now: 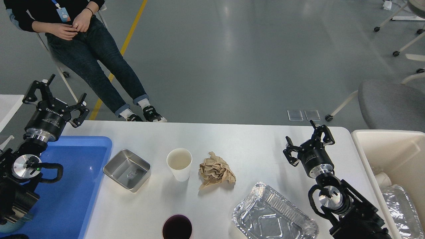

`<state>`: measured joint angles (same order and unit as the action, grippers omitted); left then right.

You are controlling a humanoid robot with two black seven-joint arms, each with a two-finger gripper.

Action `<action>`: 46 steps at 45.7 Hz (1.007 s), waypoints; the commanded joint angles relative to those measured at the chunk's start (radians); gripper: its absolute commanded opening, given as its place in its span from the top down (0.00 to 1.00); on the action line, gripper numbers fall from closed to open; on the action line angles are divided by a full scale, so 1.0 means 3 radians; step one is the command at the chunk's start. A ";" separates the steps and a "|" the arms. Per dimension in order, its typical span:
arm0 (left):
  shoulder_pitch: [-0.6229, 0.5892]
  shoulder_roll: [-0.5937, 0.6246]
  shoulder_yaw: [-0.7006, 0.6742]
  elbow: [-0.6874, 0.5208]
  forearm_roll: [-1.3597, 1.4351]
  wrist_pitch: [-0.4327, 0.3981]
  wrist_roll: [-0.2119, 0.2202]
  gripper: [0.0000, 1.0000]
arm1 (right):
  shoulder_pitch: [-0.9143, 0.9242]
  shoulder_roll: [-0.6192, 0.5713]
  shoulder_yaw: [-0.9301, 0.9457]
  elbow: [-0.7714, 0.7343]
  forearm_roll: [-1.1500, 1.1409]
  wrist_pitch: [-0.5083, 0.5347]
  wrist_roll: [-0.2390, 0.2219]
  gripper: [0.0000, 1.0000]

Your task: Tidy desktop

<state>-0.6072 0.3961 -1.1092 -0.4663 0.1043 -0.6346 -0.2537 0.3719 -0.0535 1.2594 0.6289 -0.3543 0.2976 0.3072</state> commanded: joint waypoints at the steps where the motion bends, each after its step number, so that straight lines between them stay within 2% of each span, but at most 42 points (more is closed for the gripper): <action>1: -0.0001 -0.0011 0.0005 0.0000 0.0000 0.0014 -0.0003 0.03 | 0.0008 0.0005 0.0000 0.0000 0.0000 0.0000 -0.0001 0.00; 7: -0.0021 -0.0017 0.0016 0.0005 0.0000 0.0167 0.0002 0.03 | 0.0013 0.0010 -0.0005 0.0000 0.0000 0.0000 -0.0001 0.00; 20: -0.0032 -0.0022 0.0046 0.0005 0.0020 0.0218 0.0007 0.03 | 0.0023 0.0005 0.0000 -0.0015 0.0000 0.0000 -0.0001 0.00; 23: -0.0047 -0.0022 0.0260 0.0005 0.0041 0.0229 0.0028 0.03 | 0.0033 0.0005 0.0000 -0.0010 0.0000 0.0000 -0.0001 0.00; 27: -0.0093 -0.0017 0.0511 0.0005 0.0036 0.0213 -0.0044 0.03 | 0.0044 0.0005 0.0000 -0.0010 0.0000 0.0000 -0.0001 0.00; 30: -0.0103 -0.0011 0.0522 0.0000 0.0041 0.0172 -0.0207 0.03 | 0.0049 0.0005 0.0000 -0.0010 0.0000 0.0000 -0.0001 0.00; 32: -0.0098 0.0004 0.0527 0.0005 0.0046 0.0172 -0.0421 0.03 | 0.0059 0.0005 0.0000 -0.0015 0.0000 0.0000 -0.0001 0.00; 37: -0.0078 0.0014 0.0588 0.0000 0.0102 0.0172 -0.1060 0.03 | 0.0064 0.0005 0.0000 -0.0010 0.0000 0.0000 -0.0001 0.00; 39: -0.0073 0.0009 0.0593 0.0000 0.0174 0.0177 -0.1224 0.03 | 0.0064 0.0005 0.0000 -0.0015 0.0000 0.0000 0.0004 0.00; 42: -0.0073 -0.0027 0.0599 -0.0010 0.0317 0.0208 -0.1266 0.03 | 0.0064 0.0005 0.0000 -0.0010 0.0000 0.0000 -0.0001 0.00; 46: -0.0057 -0.0017 0.0726 -0.0056 0.0435 0.0234 -0.1210 0.03 | 0.0069 0.0010 0.0000 -0.0010 0.0000 0.0000 -0.0001 0.00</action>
<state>-0.6285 0.3918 -0.9307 -0.4694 0.1853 -0.5769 -0.6179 0.3912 -0.0517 1.2594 0.6258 -0.3543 0.2976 0.3068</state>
